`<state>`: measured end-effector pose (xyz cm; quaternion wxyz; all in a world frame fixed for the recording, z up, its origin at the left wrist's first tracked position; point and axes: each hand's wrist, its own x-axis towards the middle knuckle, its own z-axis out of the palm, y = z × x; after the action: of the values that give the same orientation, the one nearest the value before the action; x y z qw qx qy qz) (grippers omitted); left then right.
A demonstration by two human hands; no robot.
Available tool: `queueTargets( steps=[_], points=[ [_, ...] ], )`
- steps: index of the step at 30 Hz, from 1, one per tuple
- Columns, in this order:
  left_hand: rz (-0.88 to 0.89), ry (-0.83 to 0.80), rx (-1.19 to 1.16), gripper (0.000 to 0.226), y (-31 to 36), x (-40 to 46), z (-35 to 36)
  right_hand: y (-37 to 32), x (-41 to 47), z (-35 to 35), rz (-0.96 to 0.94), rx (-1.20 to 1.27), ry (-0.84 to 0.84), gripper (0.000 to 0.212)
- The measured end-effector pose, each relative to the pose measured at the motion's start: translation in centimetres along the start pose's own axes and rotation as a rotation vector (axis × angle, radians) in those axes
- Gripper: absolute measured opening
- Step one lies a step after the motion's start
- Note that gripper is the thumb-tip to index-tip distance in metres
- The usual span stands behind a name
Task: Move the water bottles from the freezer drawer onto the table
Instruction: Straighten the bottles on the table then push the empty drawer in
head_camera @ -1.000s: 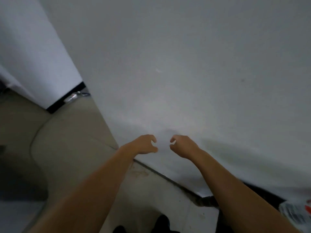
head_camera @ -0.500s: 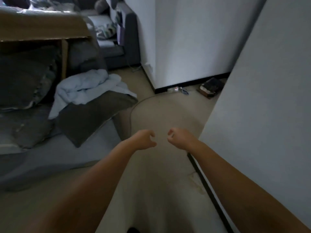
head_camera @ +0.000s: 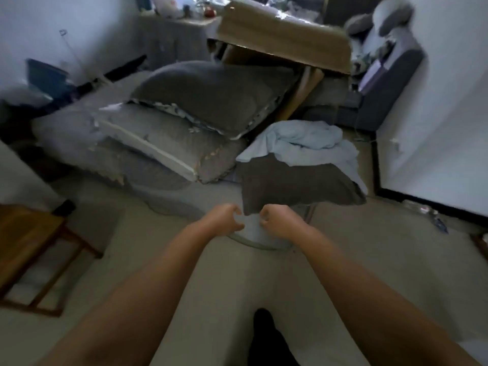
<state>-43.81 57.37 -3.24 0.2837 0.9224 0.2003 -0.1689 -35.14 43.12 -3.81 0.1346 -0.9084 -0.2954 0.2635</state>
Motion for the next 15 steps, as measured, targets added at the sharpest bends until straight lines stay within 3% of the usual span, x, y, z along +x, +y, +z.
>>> queueTargets(
  steps=[4, 15],
  points=[
    [-0.184, 0.113, -0.082, 0.040, -7.5, -0.1, -3.9, -7.8, 6.8, 0.5, -0.195, -0.116, -0.113, 0.018],
    [-0.669, 0.408, -0.414, 0.047, -22.0, -3.1, -11.7, -28.1, 19.4, 3.1, -0.705, -0.451, -0.336, 0.032]
  ],
)
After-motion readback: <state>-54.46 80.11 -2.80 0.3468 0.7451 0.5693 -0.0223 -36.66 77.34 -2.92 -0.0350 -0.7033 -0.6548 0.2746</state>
